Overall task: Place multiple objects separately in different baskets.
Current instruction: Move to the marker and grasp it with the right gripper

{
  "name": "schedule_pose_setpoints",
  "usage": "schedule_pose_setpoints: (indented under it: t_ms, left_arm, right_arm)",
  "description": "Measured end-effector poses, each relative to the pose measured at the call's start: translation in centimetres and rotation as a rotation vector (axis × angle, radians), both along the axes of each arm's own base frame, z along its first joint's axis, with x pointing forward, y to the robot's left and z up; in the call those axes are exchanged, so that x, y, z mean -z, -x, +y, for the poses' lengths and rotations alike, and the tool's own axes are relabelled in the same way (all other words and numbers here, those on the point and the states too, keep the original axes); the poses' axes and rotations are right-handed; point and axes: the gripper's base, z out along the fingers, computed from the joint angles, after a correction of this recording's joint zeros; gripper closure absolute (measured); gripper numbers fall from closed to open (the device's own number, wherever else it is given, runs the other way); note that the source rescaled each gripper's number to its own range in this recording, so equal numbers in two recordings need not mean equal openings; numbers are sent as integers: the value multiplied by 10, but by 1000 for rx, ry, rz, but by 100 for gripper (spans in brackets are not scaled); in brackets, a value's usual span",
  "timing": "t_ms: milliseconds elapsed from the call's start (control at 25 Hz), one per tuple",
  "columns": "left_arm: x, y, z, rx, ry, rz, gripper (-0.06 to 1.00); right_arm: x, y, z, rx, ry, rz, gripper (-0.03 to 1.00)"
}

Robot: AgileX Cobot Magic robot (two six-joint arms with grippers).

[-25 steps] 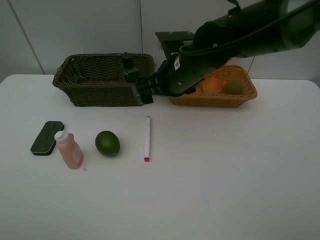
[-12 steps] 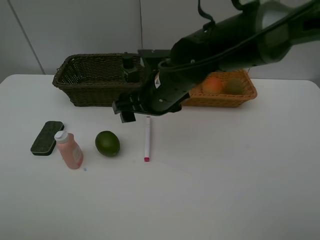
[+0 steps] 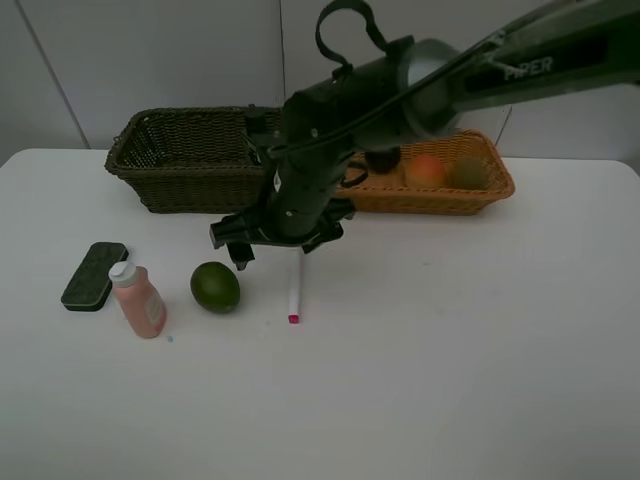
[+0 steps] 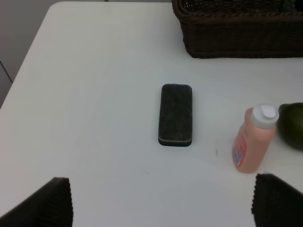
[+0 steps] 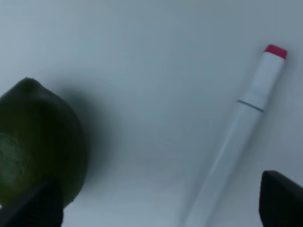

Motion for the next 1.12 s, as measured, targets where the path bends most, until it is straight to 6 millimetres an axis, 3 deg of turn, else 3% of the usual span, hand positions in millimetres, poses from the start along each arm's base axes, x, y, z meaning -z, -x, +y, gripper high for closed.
schedule_pose_setpoints:
  t_ms: [360, 1120]
  left_arm:
    - [0, 0, 0, 0, 0, 0, -6]
    - [0, 0, 0, 0, 0, 0, -6]
  right_arm:
    - [26, -12, 11, 19, 94, 85, -3]
    - [48, -26, -11, 98, 196, 131, -3]
